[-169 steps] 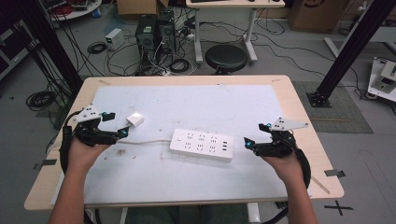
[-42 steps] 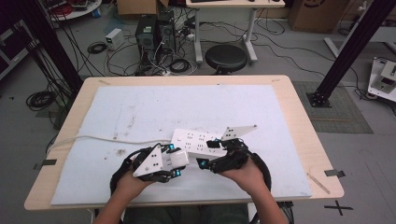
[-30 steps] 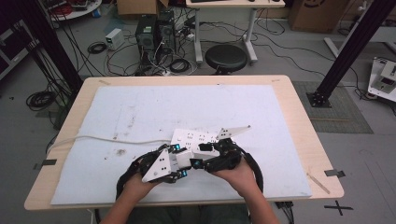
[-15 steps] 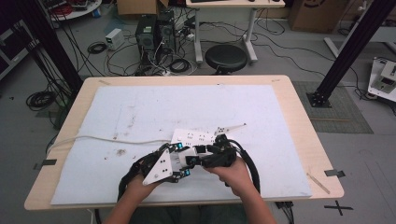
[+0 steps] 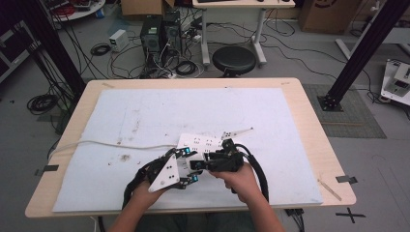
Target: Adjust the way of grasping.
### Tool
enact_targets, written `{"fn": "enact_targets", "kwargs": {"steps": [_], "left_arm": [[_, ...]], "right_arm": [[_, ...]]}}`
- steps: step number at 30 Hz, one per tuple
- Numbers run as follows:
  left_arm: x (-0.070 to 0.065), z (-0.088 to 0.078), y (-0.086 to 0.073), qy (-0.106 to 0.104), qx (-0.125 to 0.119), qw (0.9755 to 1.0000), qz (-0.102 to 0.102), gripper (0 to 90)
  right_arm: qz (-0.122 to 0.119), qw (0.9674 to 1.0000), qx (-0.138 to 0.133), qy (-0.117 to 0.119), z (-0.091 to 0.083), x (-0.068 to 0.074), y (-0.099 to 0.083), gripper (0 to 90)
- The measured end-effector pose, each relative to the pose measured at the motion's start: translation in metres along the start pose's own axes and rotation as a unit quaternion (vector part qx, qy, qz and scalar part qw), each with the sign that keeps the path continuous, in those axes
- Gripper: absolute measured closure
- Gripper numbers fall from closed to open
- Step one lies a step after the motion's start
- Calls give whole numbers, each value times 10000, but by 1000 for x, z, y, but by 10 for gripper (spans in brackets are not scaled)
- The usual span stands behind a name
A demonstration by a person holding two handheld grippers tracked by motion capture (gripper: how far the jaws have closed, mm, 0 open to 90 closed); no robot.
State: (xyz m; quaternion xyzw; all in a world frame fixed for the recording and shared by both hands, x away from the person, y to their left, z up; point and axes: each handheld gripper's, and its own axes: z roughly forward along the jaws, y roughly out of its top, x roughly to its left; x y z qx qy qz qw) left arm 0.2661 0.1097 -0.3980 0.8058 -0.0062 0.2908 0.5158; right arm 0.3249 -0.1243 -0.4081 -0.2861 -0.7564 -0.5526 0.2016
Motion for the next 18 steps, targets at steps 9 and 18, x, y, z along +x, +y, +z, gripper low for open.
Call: {"fn": "enact_targets", "kwargs": {"steps": [9, 18], "left_arm": [[-1, 1, 0, 11, 116, 9998, 147, 425], [0, 6, 1, 46, 256, 9996, 103, 327]], "right_arm": [[14, 10000, 63, 35, 0, 0, 0, 570], [-130, 9994, 230, -227, -1, 6, 2, 634]]}}
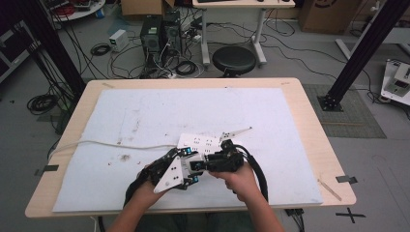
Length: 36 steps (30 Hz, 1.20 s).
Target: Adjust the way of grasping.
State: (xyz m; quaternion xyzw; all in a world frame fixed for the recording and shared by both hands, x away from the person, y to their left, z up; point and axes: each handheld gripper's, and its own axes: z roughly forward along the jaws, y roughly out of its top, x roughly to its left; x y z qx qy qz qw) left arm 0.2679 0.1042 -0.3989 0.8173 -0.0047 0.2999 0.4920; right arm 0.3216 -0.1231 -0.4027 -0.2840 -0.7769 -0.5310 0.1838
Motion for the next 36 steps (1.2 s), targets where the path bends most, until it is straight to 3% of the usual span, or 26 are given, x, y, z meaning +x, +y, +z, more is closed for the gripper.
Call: {"fn": "enact_targets", "kwargs": {"steps": [4, 8, 11, 12, 13, 14, 19, 22, 30, 34, 36], "left_arm": [[5, -6, -1, 158, 33, 9995, -265, 218], [10, -12, -4, 182, 36, 9990, -400, 218], [20, -24, -10, 174, 84, 9969, -762, 217], [20, -24, -10, 174, 84, 9969, -762, 218], [28, -30, -14, 243, 194, 9943, -1016, 218], [31, -33, -16, 247, 248, 9929, -1139, 218], [50, -50, -22, 368, 551, 9870, -1464, 214], [62, -59, -24, 335, 728, 9818, -1722, 214], [81, -72, -28, 315, 1073, 9762, -1857, 214], [93, -80, -34, 197, 1264, 9728, -1930, 214], [98, -81, -38, 22, 1304, 9715, -1978, 214]], "right_arm": [[-85, 9997, -36, -217, -7, -2, 0, 634], [-125, 9990, -207, -364, -18, -3, 2, 633], [-248, 9969, -401, -630, -32, -4, 5, 633], [-248, 9969, -401, -630, -32, -4, 5, 633], [-248, 9959, -461, -741, -40, -4, 6, 633], [-270, 9950, -530, -805, -44, -4, 7, 633], [-377, 9920, -569, -1060, -62, -3, 11, 633], [-511, 9900, -523, -1209, -69, -1, 13, 633], [-799, 9834, -359, -1590, -81, 6, 17, 633], [-880, 9807, -288, -1720, -85, 8, 19, 633], [-912, 9790, -248, -1805, -86, 8, 20, 633]]}}
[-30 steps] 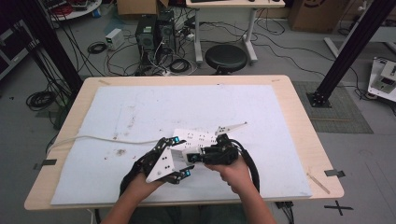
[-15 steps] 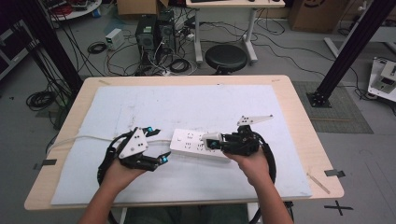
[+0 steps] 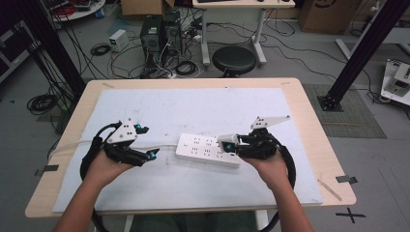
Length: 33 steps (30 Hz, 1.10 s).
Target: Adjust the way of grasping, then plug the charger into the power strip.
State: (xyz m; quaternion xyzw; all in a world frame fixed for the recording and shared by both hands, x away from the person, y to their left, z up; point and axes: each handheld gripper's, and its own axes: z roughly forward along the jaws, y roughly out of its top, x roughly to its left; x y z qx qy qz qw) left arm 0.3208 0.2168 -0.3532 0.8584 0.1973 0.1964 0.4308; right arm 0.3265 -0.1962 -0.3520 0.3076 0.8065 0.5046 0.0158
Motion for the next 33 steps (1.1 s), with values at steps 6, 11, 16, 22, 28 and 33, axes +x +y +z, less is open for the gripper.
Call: {"fn": "enact_targets", "kwargs": {"steps": [6, 11, 16, 22, 28, 33], "left_arm": [[14, -3, -1, 63, 196, 9998, -33, 214], [20, -8, -1, 117, 155, 9998, -94, 214], [23, -7, -6, 153, 120, 9996, -208, 214], [26, -7, -14, 178, 117, 9993, -309, 214], [24, -8, -23, 178, 140, 9991, -350, 214], [23, -10, -28, 183, 123, 9990, -384, 214]], "right_arm": [[-118, 9996, 145, -188, -3, -3, 3, 633], [-243, 9990, 250, -274, -6, -5, 8, 633], [-386, 9983, 372, -248, -4, -8, 12, 633], [-662, 9956, 525, -414, 1, -8, 18, 633], [-804, 9848, 1072, -1109, 11, -8, 29, 633], [-1156, 9709, 1667, -1274, 18, -6, 38, 633]]}}
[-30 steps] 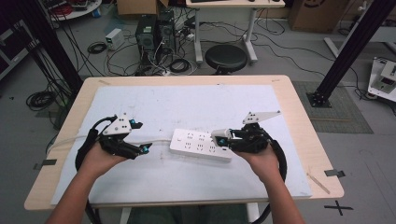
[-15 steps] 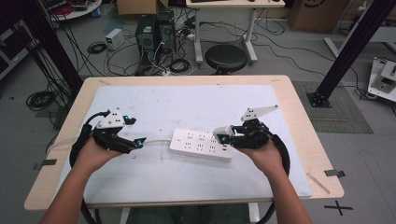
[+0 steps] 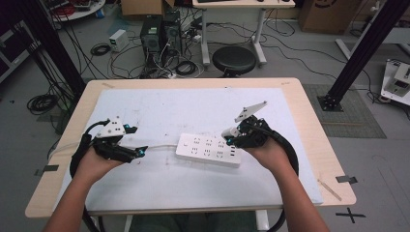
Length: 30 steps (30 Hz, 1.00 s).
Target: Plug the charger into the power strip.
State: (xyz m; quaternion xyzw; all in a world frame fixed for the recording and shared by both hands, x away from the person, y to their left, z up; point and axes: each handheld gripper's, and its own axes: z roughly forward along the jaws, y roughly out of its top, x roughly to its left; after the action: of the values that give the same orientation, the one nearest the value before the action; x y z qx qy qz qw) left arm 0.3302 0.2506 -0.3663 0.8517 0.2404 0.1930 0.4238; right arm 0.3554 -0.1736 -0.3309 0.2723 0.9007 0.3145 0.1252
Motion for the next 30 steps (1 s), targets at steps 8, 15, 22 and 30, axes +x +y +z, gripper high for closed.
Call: {"fn": "enact_targets", "kwargs": {"steps": [8, 15, 22, 30], "left_arm": [[0, 1, -3, -9, -14, 10000, -23, 214], [-1, 4, -4, -23, -45, 10000, -36, 214], [-2, 5, -5, -34, -64, 10000, -50, 214], [-5, 3, -7, -39, -74, 10000, -49, 214]], "right_arm": [[-610, 9969, 395, 307, -8, -7, 8, 633], [-977, 9916, 124, 832, -14, -7, 9, 632], [-1103, 9913, 134, 703, -12, -4, 11, 633], [-1017, 9901, 823, 516, 1, -6, 22, 633]]}}
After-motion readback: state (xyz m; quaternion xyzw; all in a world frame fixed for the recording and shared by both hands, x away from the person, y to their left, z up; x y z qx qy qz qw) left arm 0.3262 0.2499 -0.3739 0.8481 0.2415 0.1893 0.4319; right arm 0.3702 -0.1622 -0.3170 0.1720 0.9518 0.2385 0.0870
